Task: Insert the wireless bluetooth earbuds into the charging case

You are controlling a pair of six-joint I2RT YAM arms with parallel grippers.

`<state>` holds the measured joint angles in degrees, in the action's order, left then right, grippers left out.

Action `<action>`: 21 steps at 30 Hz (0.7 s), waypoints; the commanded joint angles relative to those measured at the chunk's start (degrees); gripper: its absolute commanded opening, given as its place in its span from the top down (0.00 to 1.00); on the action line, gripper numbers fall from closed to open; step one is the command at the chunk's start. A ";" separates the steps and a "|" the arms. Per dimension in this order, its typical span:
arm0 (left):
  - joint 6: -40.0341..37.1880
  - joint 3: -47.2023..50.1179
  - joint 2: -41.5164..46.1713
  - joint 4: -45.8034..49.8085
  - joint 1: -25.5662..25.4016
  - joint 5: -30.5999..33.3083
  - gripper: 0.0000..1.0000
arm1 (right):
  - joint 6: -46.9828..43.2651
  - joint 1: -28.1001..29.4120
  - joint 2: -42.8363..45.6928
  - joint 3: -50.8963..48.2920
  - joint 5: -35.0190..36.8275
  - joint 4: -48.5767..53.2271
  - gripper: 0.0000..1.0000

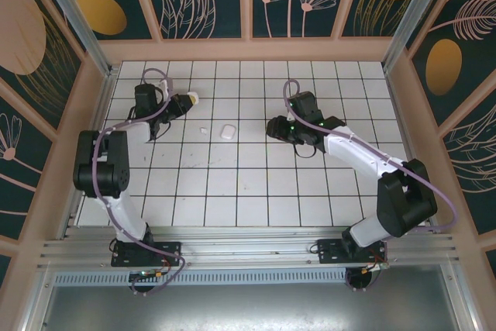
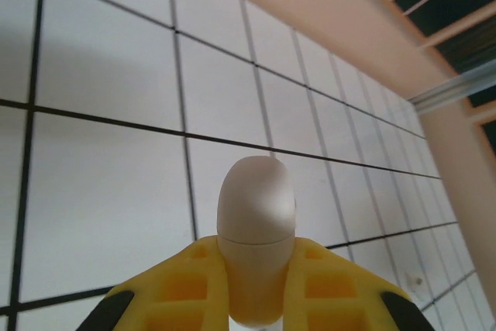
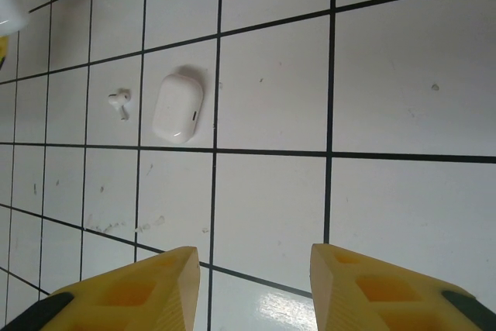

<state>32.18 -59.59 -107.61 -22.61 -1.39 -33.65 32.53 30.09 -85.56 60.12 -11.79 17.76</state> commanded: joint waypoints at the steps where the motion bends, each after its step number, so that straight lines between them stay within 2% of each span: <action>1: -0.03 -3.77 -4.35 4.54 0.51 3.84 1.00 | 1.57 -0.12 -0.55 -1.32 0.50 -0.14 0.57; 8: 3.90 -7.93 -11.66 5.51 0.51 5.17 0.99 | 1.64 0.03 -0.57 -3.29 0.84 0.85 0.57; 15: 2.14 -9.57 -13.54 9.61 0.49 7.20 0.83 | 4.71 0.65 -1.25 -7.99 1.02 -4.86 0.57; 21: -5.02 -10.76 -9.98 17.75 0.60 11.66 0.58 | 4.59 4.16 -6.73 -4.41 1.81 -5.53 0.56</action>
<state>31.59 -69.21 -120.09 -11.66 -1.39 -25.23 36.53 32.25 -89.89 53.15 -11.29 14.04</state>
